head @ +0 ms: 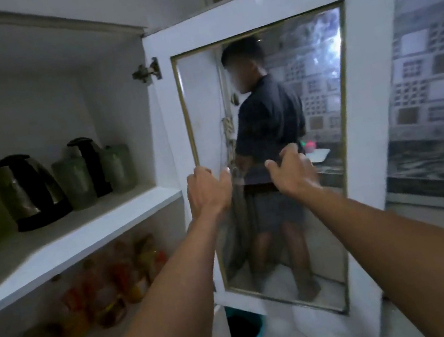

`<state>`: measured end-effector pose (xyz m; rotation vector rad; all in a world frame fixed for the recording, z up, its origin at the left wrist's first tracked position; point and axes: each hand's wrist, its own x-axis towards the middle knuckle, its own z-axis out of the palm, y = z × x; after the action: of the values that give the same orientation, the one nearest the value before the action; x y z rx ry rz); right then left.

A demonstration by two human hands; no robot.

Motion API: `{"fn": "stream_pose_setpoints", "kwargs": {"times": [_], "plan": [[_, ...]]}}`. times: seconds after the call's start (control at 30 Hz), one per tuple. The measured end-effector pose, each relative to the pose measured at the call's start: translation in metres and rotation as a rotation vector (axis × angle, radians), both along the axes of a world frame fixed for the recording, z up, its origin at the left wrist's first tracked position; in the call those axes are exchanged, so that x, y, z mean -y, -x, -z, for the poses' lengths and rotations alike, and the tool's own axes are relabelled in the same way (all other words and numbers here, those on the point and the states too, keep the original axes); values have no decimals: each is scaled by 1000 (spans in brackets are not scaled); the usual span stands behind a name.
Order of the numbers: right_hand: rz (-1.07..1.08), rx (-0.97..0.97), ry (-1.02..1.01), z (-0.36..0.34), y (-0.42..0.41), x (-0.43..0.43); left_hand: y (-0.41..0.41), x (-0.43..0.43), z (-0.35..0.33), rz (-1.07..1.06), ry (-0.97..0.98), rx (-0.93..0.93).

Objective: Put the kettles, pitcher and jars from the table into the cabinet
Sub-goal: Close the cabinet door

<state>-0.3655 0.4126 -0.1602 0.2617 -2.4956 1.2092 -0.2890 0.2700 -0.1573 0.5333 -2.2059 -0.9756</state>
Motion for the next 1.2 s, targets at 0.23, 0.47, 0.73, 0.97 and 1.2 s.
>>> {"fn": "stream_pose_setpoints", "kwargs": {"times": [0.23, 0.47, 0.73, 0.97, 1.2], "plan": [[301, 17, -28, -13, -35, -158, -4, -148, -4, 283, -5, -2], [355, -10, -15, -41, -20, -227, 21, -240, -13, 385, 18, -13], [174, -94, -4, -81, 51, -236, 101, -291, -22, 262, 18, -63], [-35, -115, 66, -100, 110, -219, 165, -309, -21, 24, -7, -71], [-145, -29, 184, -108, 139, -220, 184, -317, -14, -73, -1, -23]]}}
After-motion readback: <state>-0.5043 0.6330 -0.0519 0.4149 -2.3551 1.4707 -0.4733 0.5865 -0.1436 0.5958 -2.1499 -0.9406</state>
